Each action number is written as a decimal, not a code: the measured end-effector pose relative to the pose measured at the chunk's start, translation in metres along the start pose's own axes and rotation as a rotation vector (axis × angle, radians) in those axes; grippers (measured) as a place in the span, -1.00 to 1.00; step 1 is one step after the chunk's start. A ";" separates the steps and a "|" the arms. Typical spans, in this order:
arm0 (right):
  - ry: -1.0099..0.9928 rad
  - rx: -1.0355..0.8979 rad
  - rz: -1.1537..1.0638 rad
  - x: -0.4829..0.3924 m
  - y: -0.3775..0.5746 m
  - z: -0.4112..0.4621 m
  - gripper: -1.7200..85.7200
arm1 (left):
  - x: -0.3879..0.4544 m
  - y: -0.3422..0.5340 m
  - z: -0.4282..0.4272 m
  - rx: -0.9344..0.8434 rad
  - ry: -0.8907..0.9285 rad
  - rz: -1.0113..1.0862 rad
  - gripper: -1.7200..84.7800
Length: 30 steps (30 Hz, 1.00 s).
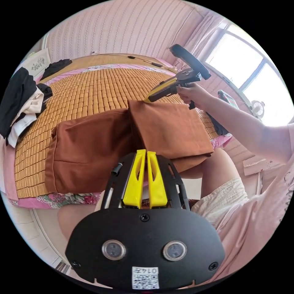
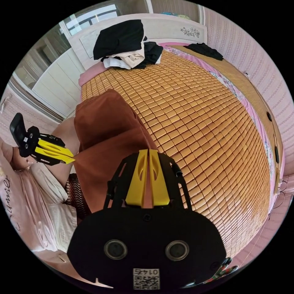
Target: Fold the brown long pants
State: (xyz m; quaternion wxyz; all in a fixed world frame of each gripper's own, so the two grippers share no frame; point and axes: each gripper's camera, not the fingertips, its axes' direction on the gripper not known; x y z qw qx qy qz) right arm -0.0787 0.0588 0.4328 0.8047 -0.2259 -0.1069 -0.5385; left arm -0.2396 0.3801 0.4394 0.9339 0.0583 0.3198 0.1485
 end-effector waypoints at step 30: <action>-0.006 0.228 -0.199 -0.058 0.081 -0.044 -0.95 | 0.023 -0.005 0.057 -0.071 0.027 0.049 -0.81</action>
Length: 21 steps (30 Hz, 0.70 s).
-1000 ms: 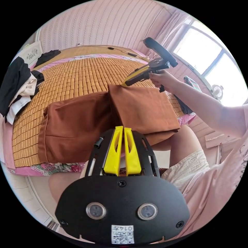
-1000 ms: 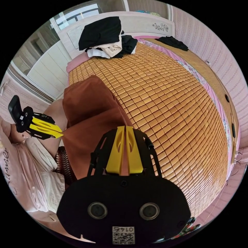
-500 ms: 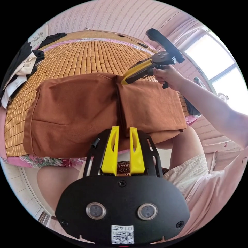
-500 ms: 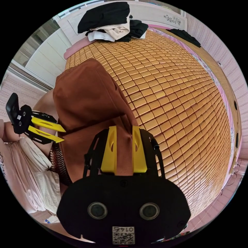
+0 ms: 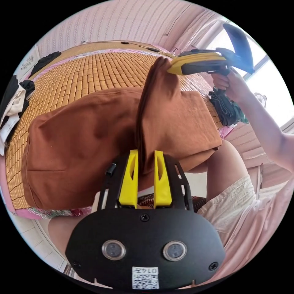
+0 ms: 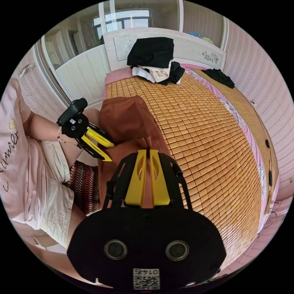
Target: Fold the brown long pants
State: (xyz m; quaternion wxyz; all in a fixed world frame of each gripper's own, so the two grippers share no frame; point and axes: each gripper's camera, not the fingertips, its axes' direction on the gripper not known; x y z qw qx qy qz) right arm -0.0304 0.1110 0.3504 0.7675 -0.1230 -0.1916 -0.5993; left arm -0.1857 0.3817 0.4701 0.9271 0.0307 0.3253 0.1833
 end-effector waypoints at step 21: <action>-0.059 0.029 0.200 -0.009 -0.126 0.090 -0.97 | -0.095 0.065 -0.112 0.064 -0.488 -0.470 -0.84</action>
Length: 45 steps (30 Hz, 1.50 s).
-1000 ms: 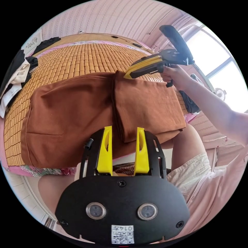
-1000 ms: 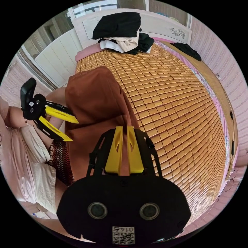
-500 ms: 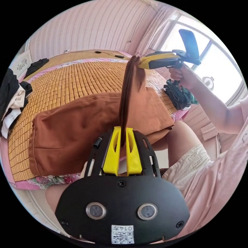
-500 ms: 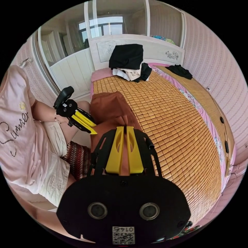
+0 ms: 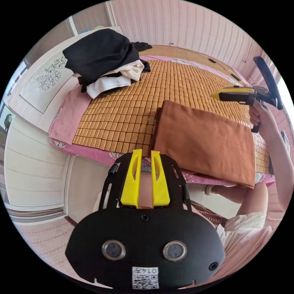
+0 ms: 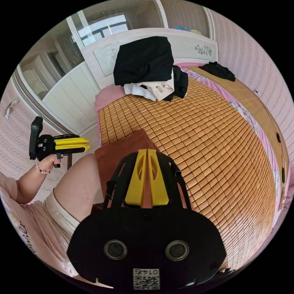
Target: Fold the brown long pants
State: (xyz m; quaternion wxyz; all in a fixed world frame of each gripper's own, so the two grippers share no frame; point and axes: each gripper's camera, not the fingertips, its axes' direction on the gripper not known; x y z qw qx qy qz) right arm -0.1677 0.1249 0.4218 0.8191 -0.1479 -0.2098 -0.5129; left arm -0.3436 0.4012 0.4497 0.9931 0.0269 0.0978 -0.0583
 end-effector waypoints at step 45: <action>0.030 -0.109 0.623 0.108 0.273 -0.064 -0.83 | 0.272 -0.004 0.042 0.148 0.586 0.761 -0.80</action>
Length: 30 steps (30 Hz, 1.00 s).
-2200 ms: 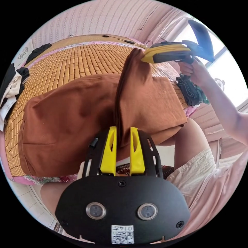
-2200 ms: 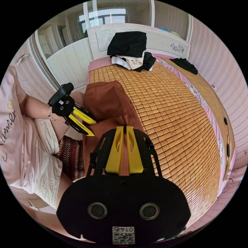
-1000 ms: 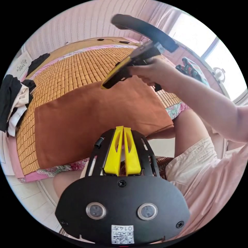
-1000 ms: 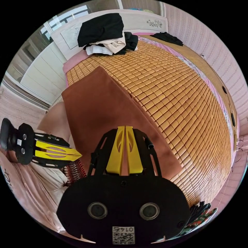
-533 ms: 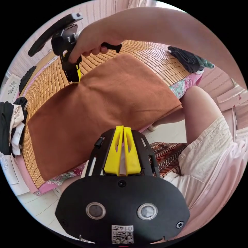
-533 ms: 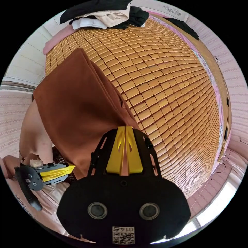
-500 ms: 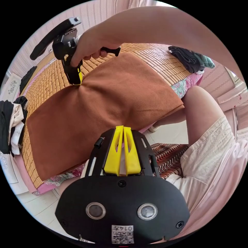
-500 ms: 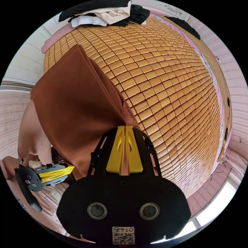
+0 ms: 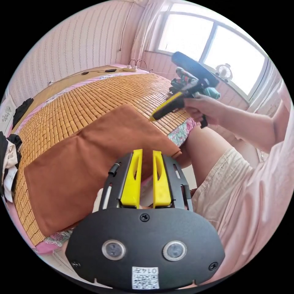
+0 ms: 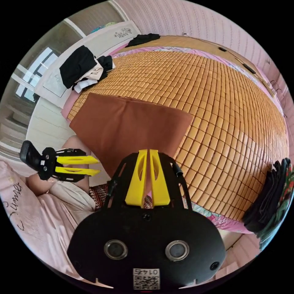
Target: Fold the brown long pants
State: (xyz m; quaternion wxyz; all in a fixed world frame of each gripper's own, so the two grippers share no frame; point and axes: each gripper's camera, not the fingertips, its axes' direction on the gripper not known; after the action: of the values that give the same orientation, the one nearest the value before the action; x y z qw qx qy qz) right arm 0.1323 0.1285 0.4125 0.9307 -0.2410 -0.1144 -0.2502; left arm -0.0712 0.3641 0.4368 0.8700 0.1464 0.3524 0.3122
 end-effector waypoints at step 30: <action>-0.360 0.383 0.221 0.186 0.216 -0.127 -0.90 | -0.055 -0.345 0.146 -0.213 0.232 0.056 -0.87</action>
State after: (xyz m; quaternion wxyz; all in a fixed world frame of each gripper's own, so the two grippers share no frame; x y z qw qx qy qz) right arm 0.4142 0.1514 0.2809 0.9457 -0.1126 -0.2958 -0.0741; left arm 0.1530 0.0606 0.4054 0.8249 0.0262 0.4114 0.3867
